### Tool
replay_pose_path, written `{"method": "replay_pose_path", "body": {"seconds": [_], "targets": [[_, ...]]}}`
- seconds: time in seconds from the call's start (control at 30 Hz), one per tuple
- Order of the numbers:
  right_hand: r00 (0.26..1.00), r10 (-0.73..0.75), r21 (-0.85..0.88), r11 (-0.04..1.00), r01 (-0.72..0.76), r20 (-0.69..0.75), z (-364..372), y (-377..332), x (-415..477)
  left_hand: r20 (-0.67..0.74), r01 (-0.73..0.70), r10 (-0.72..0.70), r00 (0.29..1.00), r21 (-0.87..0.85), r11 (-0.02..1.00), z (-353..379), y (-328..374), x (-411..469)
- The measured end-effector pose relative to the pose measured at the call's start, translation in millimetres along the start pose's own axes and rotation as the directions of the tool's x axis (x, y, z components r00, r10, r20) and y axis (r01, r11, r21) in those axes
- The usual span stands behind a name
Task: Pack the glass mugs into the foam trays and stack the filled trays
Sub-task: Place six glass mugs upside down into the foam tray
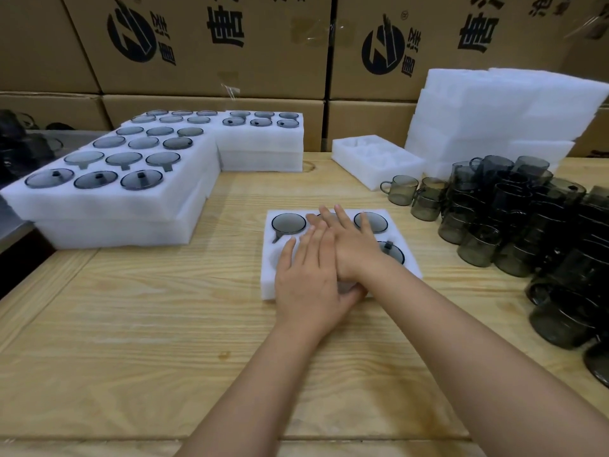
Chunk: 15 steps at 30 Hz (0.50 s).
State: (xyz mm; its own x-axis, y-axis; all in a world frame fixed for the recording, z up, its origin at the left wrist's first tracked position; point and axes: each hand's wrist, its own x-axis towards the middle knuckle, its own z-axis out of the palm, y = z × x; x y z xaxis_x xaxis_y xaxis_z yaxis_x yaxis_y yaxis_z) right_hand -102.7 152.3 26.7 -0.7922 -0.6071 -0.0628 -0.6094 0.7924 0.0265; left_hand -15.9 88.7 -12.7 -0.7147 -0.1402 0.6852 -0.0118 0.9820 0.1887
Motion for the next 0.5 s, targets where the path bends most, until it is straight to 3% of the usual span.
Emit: {"method": "replay_pose_path", "body": {"seconds": [0.23,0.33,0.4,0.43,0.5], "targets": [[0.996,0.01,0.127,0.992,-0.021,0.09,-11.0,-1.8,1.0,0.011,-0.023,0.023,1.0,0.045,0.999,-1.4,-0.6,-1.7],[0.998,0.007,0.142,0.99,-0.017,0.069,-10.6,-1.7,-2.3,0.003,-0.053,0.053,0.999,0.067,0.996,-3.5,0.2,-5.3],[1.0,-0.016,0.251,0.968,0.015,0.005,-11.1,-1.7,-7.3,-0.027,-0.068,0.07,0.997,0.072,0.995,-3.9,0.6,-4.8],[0.997,-0.019,0.409,0.911,0.047,-0.074,-12.3,-1.4,-11.1,-0.043,-0.074,0.078,0.996,0.087,0.993,-3.9,0.5,-4.8],[0.95,0.082,0.736,0.654,0.176,-0.3,-17.9,2.7,-24.1,-0.068,-0.074,0.082,0.994,0.119,0.99,-3.2,-1.6,-4.4]]}}
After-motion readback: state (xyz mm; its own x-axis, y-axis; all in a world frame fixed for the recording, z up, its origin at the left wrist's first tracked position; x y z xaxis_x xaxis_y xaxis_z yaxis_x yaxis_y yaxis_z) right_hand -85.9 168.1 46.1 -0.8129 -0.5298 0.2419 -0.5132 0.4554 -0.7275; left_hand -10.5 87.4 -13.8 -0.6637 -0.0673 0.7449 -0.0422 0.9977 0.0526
